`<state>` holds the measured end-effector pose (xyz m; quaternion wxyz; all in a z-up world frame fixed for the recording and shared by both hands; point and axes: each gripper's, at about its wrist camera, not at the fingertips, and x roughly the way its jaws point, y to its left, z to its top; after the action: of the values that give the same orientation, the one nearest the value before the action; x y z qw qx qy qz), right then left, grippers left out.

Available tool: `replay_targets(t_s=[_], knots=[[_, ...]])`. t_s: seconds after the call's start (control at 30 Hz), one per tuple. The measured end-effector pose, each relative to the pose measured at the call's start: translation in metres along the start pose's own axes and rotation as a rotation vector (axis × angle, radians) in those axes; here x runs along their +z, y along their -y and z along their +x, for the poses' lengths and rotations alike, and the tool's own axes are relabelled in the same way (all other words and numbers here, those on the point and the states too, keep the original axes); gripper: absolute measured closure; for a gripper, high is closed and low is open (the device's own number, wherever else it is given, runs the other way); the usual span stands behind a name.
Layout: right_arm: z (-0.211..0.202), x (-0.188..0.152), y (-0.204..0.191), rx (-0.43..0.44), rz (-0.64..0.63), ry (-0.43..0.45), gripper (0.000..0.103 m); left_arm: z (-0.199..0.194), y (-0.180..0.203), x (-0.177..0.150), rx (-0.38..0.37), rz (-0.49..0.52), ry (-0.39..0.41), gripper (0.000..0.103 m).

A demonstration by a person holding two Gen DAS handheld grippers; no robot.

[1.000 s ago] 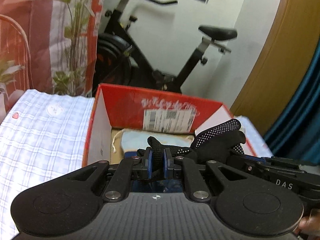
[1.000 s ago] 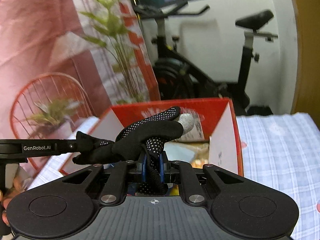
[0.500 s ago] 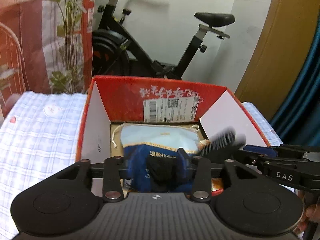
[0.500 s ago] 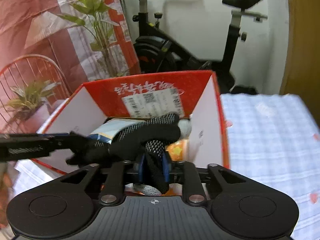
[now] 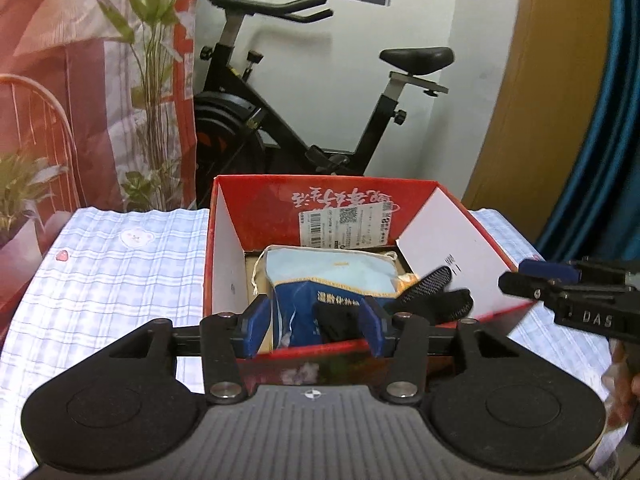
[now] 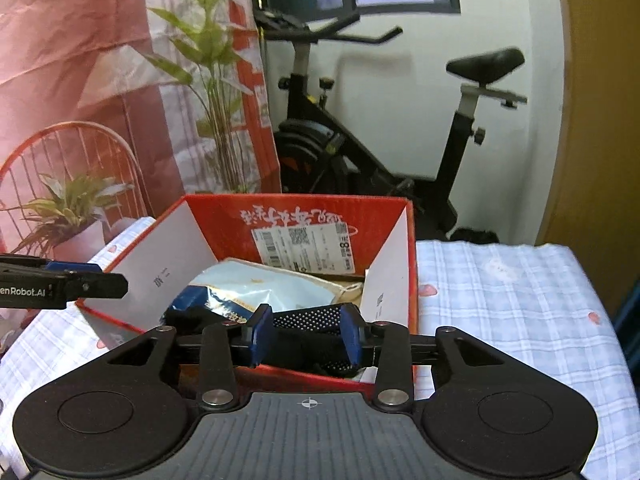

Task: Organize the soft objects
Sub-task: 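Lift the black gloves with the left tool and release them into the box, then lower both tools onto the cream knit cloth and close them on it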

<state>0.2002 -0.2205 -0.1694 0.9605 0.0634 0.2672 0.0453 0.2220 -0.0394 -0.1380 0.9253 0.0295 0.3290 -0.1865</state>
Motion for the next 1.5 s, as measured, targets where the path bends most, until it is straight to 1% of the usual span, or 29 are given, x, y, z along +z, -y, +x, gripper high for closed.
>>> replay_targets(t_s=[0.1, 0.3, 0.43, 0.57, 0.67, 0.77, 0.87, 1.0, 1.17, 1.33, 1.4, 1.43, 1.5], knots=[[-0.015, -0.007, -0.001, -0.001, -0.032, 0.023, 0.067, -0.01, 0.003, -0.01, -0.001, 0.021, -0.001, 0.051], [-0.041, -0.022, 0.006, 0.005, -0.041, 0.02, 0.065, -0.023, 0.004, -0.029, -0.003, 0.017, 0.002, 0.051], [-0.054, -0.041, 0.01, 0.01, -0.054, 0.0, 0.062, -0.025, 0.007, -0.047, -0.006, 0.02, -0.005, 0.051], [-0.057, -0.066, 0.012, 0.009, -0.064, -0.05, 0.062, -0.021, 0.009, -0.064, -0.024, 0.023, -0.036, 0.051], [-0.06, -0.083, 0.013, 0.014, -0.048, -0.075, 0.061, -0.015, 0.006, -0.077, -0.029, 0.018, -0.071, 0.051], [-0.065, -0.099, 0.014, 0.02, -0.023, -0.089, 0.057, -0.006, -0.001, -0.091, -0.009, 0.001, -0.11, 0.051], [-0.068, -0.114, 0.014, 0.017, -0.001, -0.113, 0.055, 0.0, -0.009, -0.103, 0.013, -0.015, -0.136, 0.051], [-0.068, -0.131, 0.016, 0.004, 0.03, -0.151, 0.053, 0.005, -0.015, -0.118, 0.019, -0.037, -0.163, 0.051], [-0.062, -0.153, 0.018, -0.007, 0.086, -0.201, 0.053, 0.01, -0.015, -0.129, -0.002, -0.065, -0.181, 0.051], [-0.058, -0.165, 0.016, -0.014, 0.118, -0.22, 0.053, 0.012, -0.018, -0.136, -0.014, -0.113, -0.178, 0.052], [-0.057, -0.17, 0.016, -0.023, 0.128, -0.223, 0.053, 0.013, -0.015, -0.137, -0.015, -0.11, -0.176, 0.055], [-0.056, -0.172, 0.016, -0.026, 0.136, -0.223, 0.053, 0.012, -0.015, -0.139, -0.02, -0.108, -0.171, 0.058], [-0.055, -0.176, 0.016, -0.033, 0.157, -0.219, 0.053, 0.011, -0.015, -0.14, -0.043, -0.122, -0.172, 0.072]])
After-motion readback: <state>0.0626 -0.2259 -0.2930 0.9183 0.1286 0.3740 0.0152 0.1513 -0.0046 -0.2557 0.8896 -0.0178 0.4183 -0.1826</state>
